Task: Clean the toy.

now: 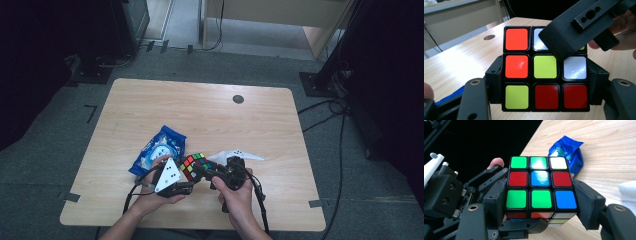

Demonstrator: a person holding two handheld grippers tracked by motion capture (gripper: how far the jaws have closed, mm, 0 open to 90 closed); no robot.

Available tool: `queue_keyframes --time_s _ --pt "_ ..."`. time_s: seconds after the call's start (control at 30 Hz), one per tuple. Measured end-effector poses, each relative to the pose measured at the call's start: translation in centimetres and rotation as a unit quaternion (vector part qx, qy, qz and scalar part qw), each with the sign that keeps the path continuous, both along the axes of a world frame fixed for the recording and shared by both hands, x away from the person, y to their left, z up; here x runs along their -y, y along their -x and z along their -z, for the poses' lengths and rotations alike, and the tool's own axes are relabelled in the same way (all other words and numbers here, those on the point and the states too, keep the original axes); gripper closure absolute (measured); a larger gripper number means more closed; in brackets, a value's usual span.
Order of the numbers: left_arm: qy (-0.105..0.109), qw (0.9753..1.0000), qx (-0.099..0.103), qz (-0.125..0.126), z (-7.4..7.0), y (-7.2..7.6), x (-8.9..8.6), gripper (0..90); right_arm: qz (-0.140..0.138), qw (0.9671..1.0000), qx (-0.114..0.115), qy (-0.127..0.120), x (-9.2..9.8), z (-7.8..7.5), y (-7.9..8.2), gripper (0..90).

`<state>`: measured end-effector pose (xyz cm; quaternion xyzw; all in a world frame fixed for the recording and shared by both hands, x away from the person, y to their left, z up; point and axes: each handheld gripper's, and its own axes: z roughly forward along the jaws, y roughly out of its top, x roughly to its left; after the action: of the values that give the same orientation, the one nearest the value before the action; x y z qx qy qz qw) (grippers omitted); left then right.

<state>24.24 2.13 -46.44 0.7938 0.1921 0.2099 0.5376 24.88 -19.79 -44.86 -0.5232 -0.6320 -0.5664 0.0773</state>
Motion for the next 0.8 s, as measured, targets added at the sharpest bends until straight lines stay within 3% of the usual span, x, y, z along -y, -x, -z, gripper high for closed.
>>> queue_keyframes --time_s 0.07,0.23,0.33,0.4,0.53,0.8 --pt "-0.004 1.0 -0.001 0.006 0.1 0.0 0.0 32.3 -0.002 1.0 0.0 0.008 0.1 -0.2 0.0 34.3" --pt "-0.036 0.999 0.007 0.024 0.5 -0.2 -0.4 33.4 0.013 0.9995 0.021 0.02 1.3 -1.2 -0.2 34.3" --pt "-0.055 0.9982 0.024 0.007 0.8 -0.4 -0.5 43.0 0.009 0.9992 0.029 0.025 1.9 -1.8 -0.3 34.3" --pt "-0.056 0.9981 0.026 0.002 0.9 -0.5 -0.5 46.2 0.001 0.9991 0.031 0.029 1.8 -1.8 -0.3 34.3" --pt "-0.071 0.9969 0.033 0.004 1.0 -0.3 -0.3 41.9 -0.011 0.9986 0.028 0.043 1.5 -1.5 -0.3 34.2" --pt "-0.073 0.9961 0.048 0.012 0.9 0.5 0.6 28.2 -0.048 0.9972 0.023 0.052 0.9 -1.4 -0.4 34.1"
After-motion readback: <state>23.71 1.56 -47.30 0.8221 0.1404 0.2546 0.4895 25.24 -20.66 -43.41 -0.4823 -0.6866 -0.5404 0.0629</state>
